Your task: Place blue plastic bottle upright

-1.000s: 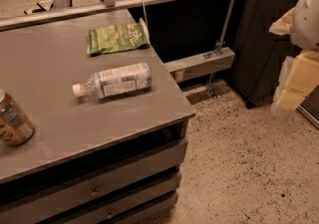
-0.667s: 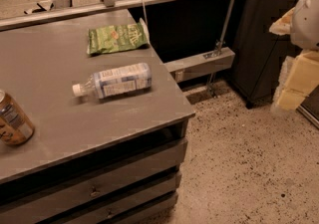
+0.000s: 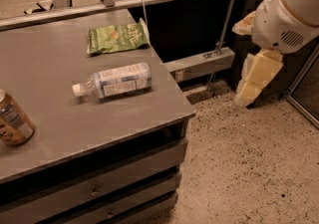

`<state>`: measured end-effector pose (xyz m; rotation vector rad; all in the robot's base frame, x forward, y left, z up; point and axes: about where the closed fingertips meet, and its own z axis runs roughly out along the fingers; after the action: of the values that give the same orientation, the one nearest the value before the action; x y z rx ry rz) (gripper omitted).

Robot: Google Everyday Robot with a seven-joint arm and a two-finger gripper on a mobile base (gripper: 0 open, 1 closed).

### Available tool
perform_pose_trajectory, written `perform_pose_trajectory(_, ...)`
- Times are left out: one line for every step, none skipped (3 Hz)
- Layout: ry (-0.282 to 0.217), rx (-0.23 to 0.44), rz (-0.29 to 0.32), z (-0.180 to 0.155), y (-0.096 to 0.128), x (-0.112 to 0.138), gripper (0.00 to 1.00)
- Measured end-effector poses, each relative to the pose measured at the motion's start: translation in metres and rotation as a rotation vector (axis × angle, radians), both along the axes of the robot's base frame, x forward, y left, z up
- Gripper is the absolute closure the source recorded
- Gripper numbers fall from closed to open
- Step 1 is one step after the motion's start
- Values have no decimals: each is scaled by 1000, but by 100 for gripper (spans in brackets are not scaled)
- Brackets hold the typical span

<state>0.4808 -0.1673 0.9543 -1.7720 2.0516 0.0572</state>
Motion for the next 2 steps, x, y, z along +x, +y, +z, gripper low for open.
perform_pose_trajectory(-50,94,95,-8,48,35,0)
perform_pose_trajectory(-122,180,194,-5,95,68,0)
